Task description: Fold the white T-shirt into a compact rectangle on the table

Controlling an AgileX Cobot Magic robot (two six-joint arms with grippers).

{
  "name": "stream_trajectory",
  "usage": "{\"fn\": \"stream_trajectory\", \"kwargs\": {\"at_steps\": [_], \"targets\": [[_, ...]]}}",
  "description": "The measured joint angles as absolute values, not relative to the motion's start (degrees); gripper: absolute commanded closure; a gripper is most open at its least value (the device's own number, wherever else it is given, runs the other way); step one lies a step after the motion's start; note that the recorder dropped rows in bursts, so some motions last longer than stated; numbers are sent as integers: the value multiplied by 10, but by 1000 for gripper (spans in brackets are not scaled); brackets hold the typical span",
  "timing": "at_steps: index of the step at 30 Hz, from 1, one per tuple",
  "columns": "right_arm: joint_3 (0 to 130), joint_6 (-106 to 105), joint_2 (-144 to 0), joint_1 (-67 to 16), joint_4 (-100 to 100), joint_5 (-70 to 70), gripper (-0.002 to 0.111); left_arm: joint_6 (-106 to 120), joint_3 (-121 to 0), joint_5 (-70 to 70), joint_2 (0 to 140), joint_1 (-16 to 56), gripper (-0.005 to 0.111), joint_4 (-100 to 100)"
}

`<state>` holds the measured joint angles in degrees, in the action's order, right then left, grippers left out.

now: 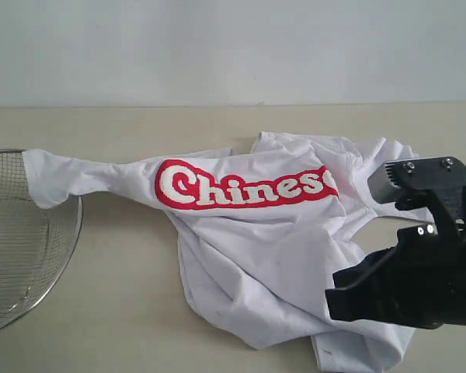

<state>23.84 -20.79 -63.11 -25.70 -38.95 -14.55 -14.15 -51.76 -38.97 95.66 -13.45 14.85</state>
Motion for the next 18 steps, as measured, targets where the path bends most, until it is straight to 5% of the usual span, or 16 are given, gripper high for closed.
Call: {"fn": "stream_trajectory", "kwargs": {"at_steps": [2,5,11,15,18], "targets": [[238,-208,-631,-257,-388,-144,108,-147,-528,-415,957,-136,45,152],[238,-208,-631,-257,-388,-144,108,-131,-536,-425,940,-136,43,120],[238,-208,-631,-257,-387,-143,108,-51,-540,-414,885,-136,69,0],[238,-208,-631,-240,-384,-142,108,55,-558,-417,821,-136,98,-139],[239,-208,-649,-180,-384,-171,108,234,-563,-474,754,-120,102,-372]]}}
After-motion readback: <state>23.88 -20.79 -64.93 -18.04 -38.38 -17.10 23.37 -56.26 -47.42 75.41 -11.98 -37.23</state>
